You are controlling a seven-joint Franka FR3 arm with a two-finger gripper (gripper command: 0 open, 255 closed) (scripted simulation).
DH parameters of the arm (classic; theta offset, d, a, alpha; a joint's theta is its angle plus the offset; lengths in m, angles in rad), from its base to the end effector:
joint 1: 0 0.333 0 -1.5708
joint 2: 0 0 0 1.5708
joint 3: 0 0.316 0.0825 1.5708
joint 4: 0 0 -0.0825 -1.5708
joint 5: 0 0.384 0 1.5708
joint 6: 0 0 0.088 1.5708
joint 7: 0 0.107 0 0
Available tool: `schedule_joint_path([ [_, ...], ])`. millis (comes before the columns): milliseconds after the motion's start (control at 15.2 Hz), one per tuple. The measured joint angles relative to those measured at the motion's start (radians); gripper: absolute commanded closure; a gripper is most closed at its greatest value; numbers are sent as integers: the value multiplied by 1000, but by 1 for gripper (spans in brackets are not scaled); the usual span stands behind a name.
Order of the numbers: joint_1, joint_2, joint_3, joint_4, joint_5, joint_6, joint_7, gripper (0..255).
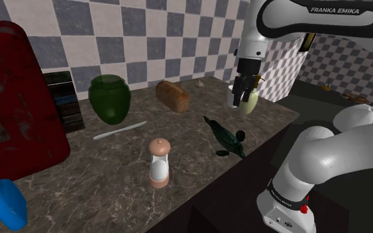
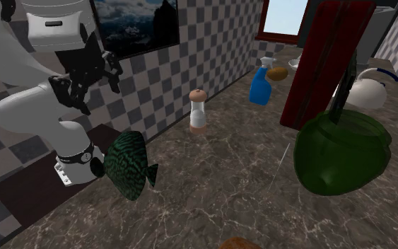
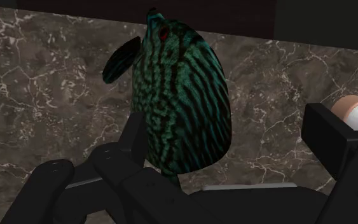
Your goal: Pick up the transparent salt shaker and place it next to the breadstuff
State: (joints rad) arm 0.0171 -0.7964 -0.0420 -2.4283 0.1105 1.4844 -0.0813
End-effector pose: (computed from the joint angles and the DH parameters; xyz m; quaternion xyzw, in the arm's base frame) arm 0.2916 0.0024 0.5539 -0.9941 -0.0361 0.0704 0.0735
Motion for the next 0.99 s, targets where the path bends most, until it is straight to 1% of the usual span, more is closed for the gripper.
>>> schedule_joint_path([
  [132, 3, 0, 12, -3, 7, 8, 14, 0],
  [264, 14, 5, 58, -6, 37, 35, 67, 0],
  [462, 31, 10, 136, -28, 84, 96, 155, 0],
  [594, 42, 26, 192, -23, 113, 132, 219, 0],
  [990, 58, 132, 361, 20, 170, 268, 406, 0],
])
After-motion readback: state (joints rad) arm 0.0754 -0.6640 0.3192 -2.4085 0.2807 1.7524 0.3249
